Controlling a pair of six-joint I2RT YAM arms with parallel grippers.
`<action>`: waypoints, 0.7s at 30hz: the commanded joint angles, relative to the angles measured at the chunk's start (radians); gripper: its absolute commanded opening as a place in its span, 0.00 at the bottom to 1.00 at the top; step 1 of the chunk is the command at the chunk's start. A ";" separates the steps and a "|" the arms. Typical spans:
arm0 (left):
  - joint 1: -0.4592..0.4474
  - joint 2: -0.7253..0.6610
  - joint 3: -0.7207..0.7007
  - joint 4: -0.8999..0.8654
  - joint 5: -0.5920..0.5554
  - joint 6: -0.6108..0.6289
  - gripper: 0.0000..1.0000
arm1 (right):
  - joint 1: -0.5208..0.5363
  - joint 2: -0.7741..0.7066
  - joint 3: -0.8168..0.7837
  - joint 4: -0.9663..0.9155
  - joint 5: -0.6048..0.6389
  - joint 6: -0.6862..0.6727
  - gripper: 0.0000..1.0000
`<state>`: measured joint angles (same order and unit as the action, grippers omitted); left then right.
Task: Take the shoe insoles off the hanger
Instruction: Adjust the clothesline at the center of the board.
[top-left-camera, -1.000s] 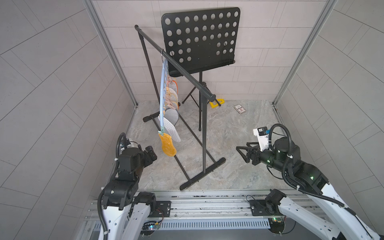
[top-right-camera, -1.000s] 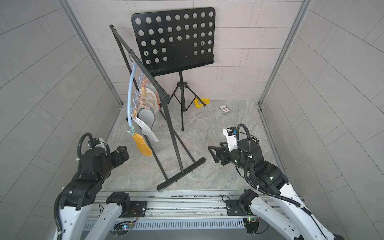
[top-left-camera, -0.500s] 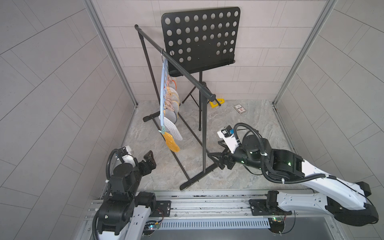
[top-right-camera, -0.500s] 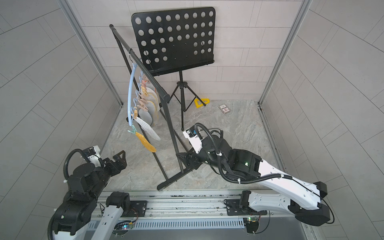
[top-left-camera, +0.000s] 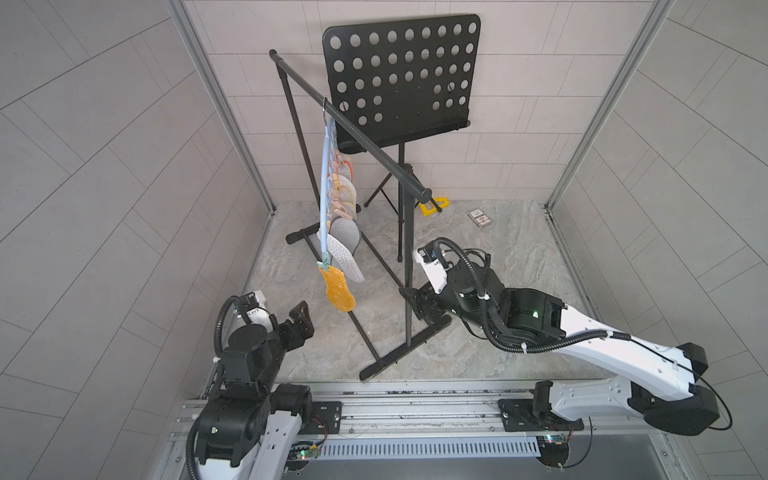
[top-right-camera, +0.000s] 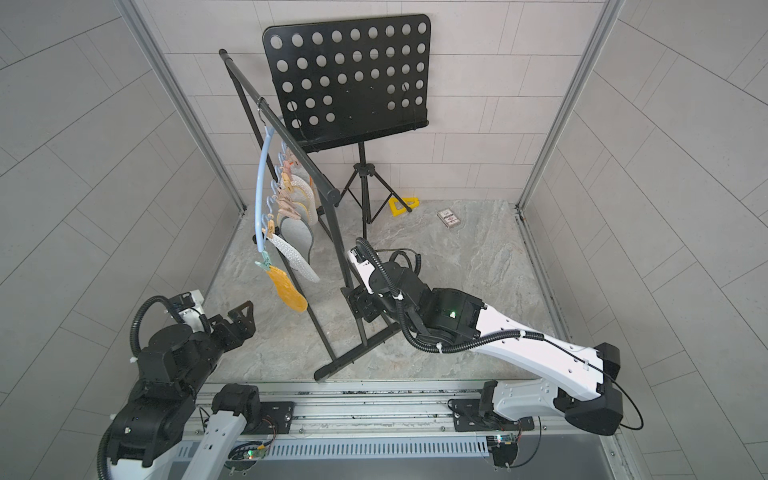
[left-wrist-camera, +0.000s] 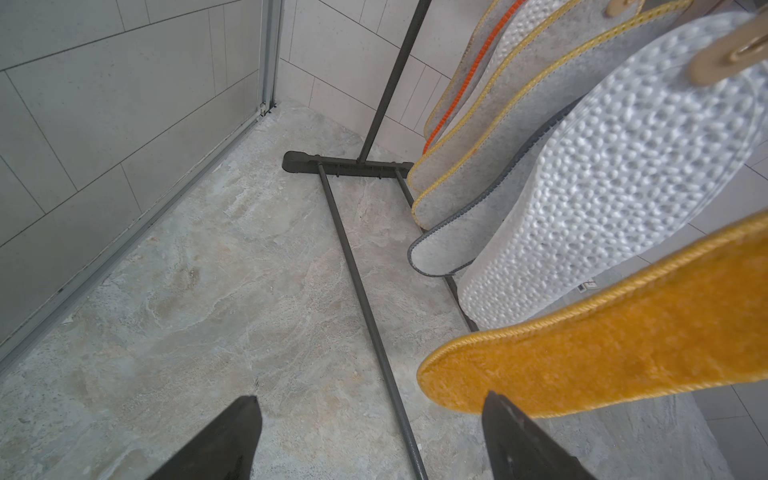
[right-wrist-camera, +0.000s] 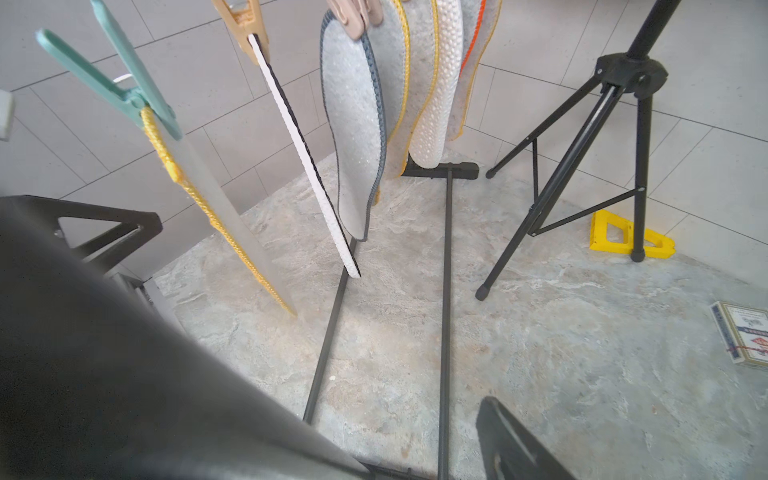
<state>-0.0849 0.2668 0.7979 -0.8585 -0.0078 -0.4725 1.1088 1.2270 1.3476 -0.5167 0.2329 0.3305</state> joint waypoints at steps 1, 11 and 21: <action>-0.004 0.015 -0.007 0.017 0.003 0.012 0.90 | -0.028 -0.010 0.011 0.002 0.068 -0.004 0.78; -0.006 0.016 -0.004 0.009 -0.011 0.015 0.90 | -0.343 -0.123 -0.077 -0.030 -0.067 -0.008 0.73; -0.006 0.032 -0.002 0.013 0.015 0.020 0.90 | -0.635 -0.100 -0.111 -0.004 -0.178 -0.010 0.73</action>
<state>-0.0864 0.2916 0.7975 -0.8581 0.0025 -0.4698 0.5091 1.1118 1.2430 -0.5217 0.0597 0.3286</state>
